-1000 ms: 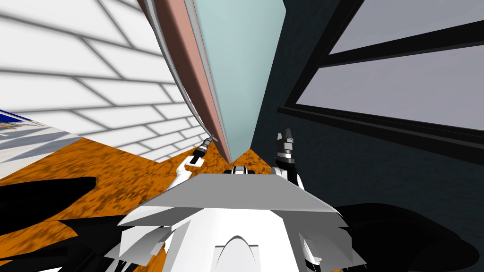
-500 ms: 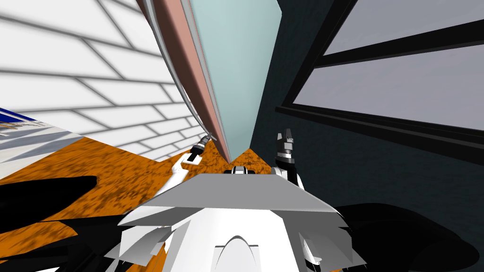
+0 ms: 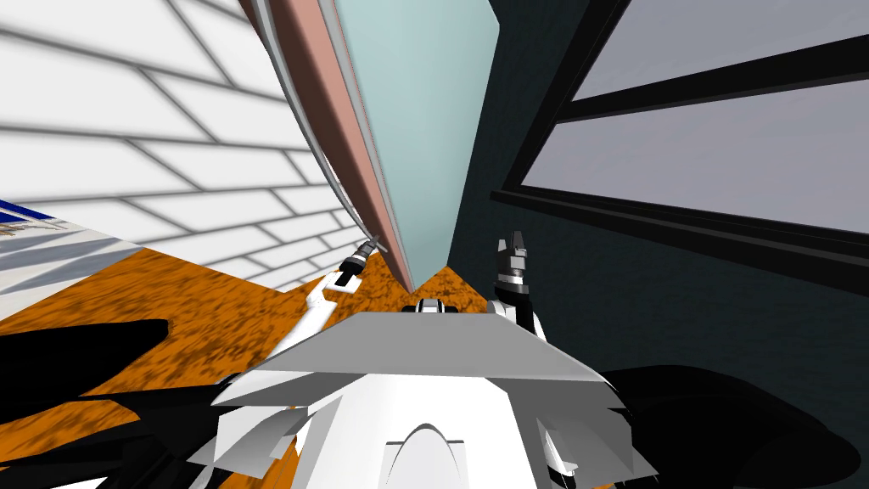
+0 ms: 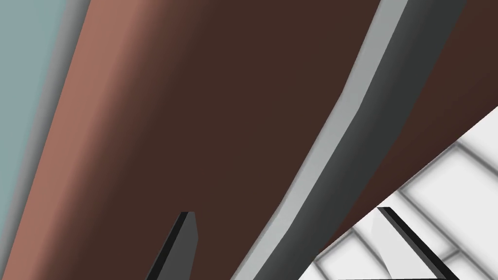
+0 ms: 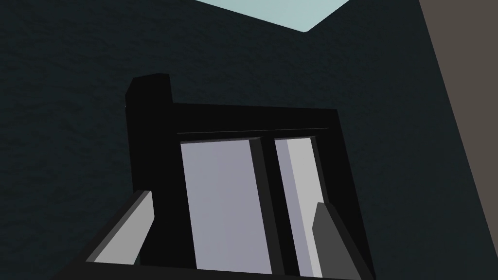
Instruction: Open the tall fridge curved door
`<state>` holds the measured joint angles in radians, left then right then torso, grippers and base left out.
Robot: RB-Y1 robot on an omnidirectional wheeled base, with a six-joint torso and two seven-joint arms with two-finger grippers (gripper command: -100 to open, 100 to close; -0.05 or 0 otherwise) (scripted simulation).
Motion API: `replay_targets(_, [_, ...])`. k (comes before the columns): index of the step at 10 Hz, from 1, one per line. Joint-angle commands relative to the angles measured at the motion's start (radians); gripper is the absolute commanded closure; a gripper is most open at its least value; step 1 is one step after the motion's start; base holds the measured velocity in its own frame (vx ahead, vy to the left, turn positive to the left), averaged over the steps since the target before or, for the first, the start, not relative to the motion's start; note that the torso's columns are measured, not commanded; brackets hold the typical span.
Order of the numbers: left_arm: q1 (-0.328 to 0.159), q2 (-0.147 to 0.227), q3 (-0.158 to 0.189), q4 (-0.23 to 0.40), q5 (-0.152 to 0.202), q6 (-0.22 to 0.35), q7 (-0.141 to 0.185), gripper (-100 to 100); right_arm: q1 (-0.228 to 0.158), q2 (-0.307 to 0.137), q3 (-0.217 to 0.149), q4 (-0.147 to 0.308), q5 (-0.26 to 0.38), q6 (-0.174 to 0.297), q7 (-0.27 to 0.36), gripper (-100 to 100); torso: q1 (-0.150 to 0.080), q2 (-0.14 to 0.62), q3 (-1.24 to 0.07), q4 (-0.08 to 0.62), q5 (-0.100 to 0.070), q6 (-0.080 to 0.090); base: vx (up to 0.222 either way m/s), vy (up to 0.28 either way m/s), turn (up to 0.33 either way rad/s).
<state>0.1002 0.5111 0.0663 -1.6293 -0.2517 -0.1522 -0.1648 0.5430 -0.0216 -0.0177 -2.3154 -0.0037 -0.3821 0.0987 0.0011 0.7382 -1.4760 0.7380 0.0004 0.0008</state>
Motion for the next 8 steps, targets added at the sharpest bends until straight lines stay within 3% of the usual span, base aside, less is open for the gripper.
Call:
replay_targets(1, [-0.047, 0.0, 0.014, 0.034, -0.004, 0.031, 0.0, -100, 0.0, 0.0, 0.0, 0.0, 0.0, 0.0, 0.0, 0, 0.0, 0.001, 0.0, 0.0, 0.0, -0.001, -0.046, 0.024, -0.121])
replay_targets(2, [-0.038, 0.0, 0.01, 0.031, -0.003, 0.021, 0.0, -100, 0.0, 0.0, 0.0, 0.0, 0.0, 0.0, 0.0, 0, 0.0, -0.002, -0.001, 0.0, 0.0, 0.001, -0.024, 0.012, -0.026])
replay_targets(3, [-0.004, 0.003, 0.002, -0.001, 0.001, 0.009, 0.002, 100, 0.0, 0.0, 0.0, 0.0, 0.0, 0.0, 0.0, 0, -0.002, -0.003, -0.002, -0.001, -0.001, 0.0, 0.029, -0.007, 0.194])
replay_targets(4, [0.014, 0.005, -0.002, -0.015, 0.003, 0.0, 0.002, 100, 0.0, 0.0, 0.0, 0.0, 0.0, 0.0, 0.0, 0, -0.003, -0.004, -0.002, -0.001, -0.001, -0.002, 0.062, -0.024, 0.19])
replay_targets(5, [-0.003, 0.003, 0.003, 0.0, -0.001, 0.006, -0.002, 100, 0.0, 0.0, 0.0, 0.0, 0.0, 0.0, 0.0, 0, -0.003, -0.002, -0.001, -0.002, 0.0, -0.001, 0.025, -0.015, 0.047])
replay_targets(8, [0.019, 0.037, -0.031, -0.032, 0.007, -0.022, 0.018, 100, 0.0, 0.0, 0.0, 0.0, 0.0, 0.0, 0.0, 0, 0.012, 0.0, 0.001, 0.003, 0.002, -0.002, -0.039, 0.203, -0.054])
